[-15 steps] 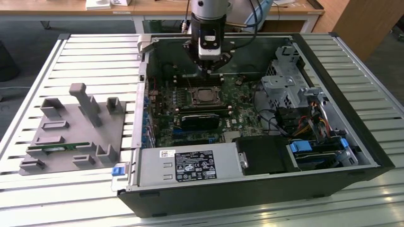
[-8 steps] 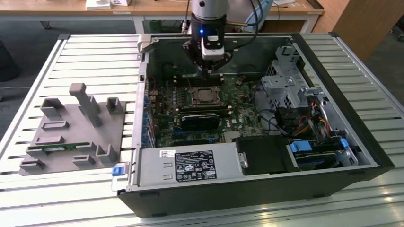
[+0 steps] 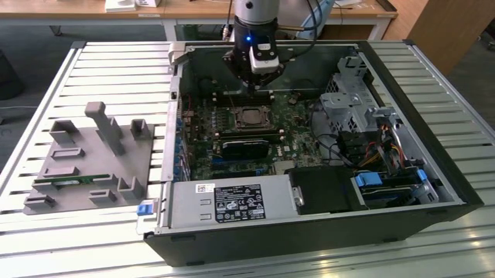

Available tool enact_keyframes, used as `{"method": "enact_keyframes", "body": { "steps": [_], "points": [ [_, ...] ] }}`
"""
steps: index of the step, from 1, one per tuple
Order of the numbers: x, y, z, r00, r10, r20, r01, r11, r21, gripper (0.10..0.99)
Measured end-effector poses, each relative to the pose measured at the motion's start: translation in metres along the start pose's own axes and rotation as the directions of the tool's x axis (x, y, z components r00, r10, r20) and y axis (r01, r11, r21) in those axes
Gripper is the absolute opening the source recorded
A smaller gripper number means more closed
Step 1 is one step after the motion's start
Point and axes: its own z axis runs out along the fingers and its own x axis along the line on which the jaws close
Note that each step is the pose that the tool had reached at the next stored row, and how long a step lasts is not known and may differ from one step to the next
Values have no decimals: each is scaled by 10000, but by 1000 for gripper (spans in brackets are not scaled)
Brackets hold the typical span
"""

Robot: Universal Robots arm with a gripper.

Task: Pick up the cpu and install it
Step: 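Install the first cpu locking lever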

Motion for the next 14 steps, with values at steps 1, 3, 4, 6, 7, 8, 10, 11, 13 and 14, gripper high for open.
{"method": "enact_keyframes", "body": {
  "steps": [1, 3, 4, 6, 7, 8, 10, 11, 13, 14],
  "points": [
    [0, 0, 0, 10000, -94, 0, 94, 10000, -2, 106],
    [0, 0, 0, 9996, -283, -1, 283, 9996, -9, 106],
    [0, 0, 0, 9994, -348, -1, 348, 9994, -11, 106],
    [0, 0, 0, 9990, -448, 0, 448, 9990, -14, 106],
    [0, 0, 0, 9987, -510, -1, 510, 9987, -16, 106],
    [0, 0, 0, 9983, -588, -1, 588, 9983, -18, 106],
    [0, -1, 0, 9973, -740, 0, 740, 9973, -23, 106],
    [0, -1, 0, 9967, -812, 0, 812, 9967, -26, 106],
    [-1, -2, 0, 9954, -963, 0, 963, 9953, -29, 106],
    [-1, -2, 0, 9944, -1054, 0, 1054, 9944, -32, 106]
  ]
}}
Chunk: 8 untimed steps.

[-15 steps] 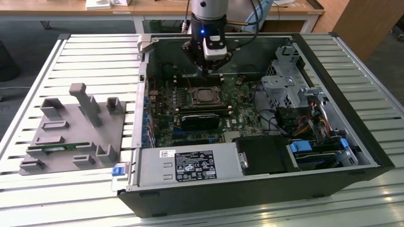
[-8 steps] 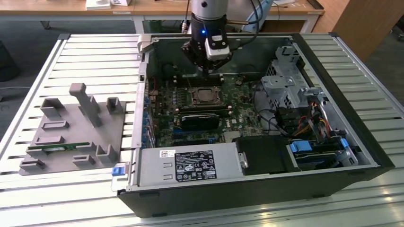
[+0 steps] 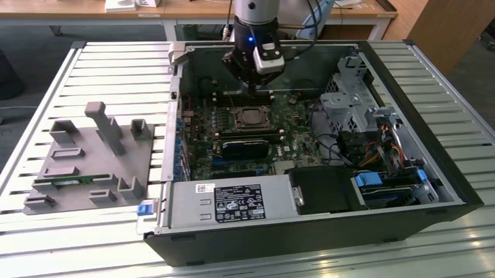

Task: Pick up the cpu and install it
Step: 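Install the first cpu locking lever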

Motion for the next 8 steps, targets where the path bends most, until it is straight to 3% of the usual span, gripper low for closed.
{"method": "enact_keyframes", "body": {
  "steps": [8],
  "points": [
    [0, 0, 0, 9960, -891, 0, 891, 9960, -28, 106]
  ]
}}
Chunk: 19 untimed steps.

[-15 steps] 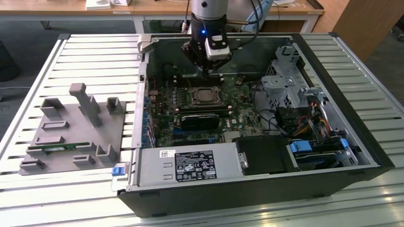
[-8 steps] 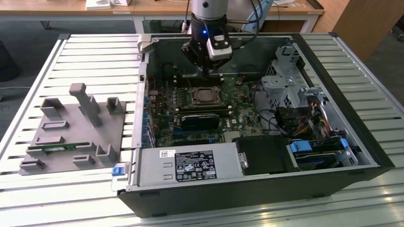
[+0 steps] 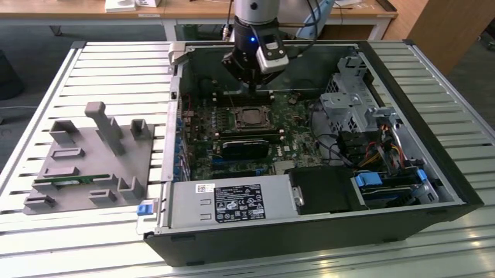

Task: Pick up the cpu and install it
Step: 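Install the first cpu locking lever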

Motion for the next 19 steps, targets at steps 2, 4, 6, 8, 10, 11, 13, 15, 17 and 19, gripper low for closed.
{"method": "enact_keyframes", "body": {
  "steps": [2, 4, 6, 8, 10, 11, 13, 15, 17, 19],
  "points": [
    [0, 0, 1, 9997, -259, 0, 259, 9997, -8, 106],
    [0, 0, 1, 9986, -527, 0, 527, 9986, -17, 106],
    [0, 0, 2, 9962, -869, 0, 869, 9962, -27, 106],
    [0, 0, 3, 9922, -1243, 1, 1243, 9922, -39, 106],
    [0, 0, 3, 9872, -1592, 1, 1592, 9872, -50, 106],
    [0, 0, 3, 9845, -1756, 2, 1756, 9845, -54, 106],
    [0, 0, 4, 9801, -1984, 3, 1984, 9801, -62, 106],
    [0, 0, 4, 9786, -2058, 4, 2058, 9786, -64, 106],
    [0, 0, 4, 9776, -2106, 4, 2106, 9775, -66, 106],
    [2, -1, 5, 9767, -2144, 4, 2144, 9767, -67, 106]
  ]
}}
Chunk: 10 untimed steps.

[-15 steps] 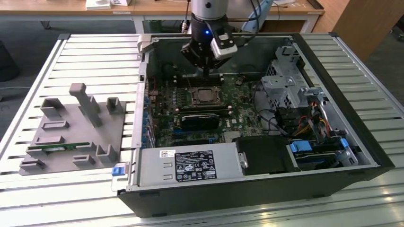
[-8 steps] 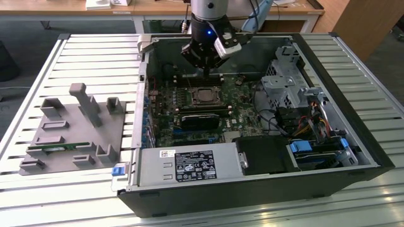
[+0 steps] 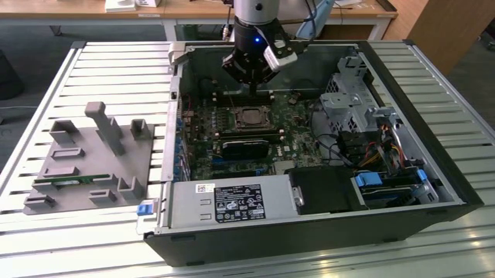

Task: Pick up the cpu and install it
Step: 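Install the first cpu locking lever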

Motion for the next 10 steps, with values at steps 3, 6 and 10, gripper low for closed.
{"method": "enact_keyframes", "body": {
  "steps": [3, 6, 10],
  "points": [
    [3, 0, 1, 10000, -81, 0, 81, 10000, -3, 106],
    [4, 0, 2, 9998, -208, 1, 208, 9998, -8, 106],
    [4, 0, 2, 9994, -354, 0, 354, 9994, -12, 106]
  ]
}}
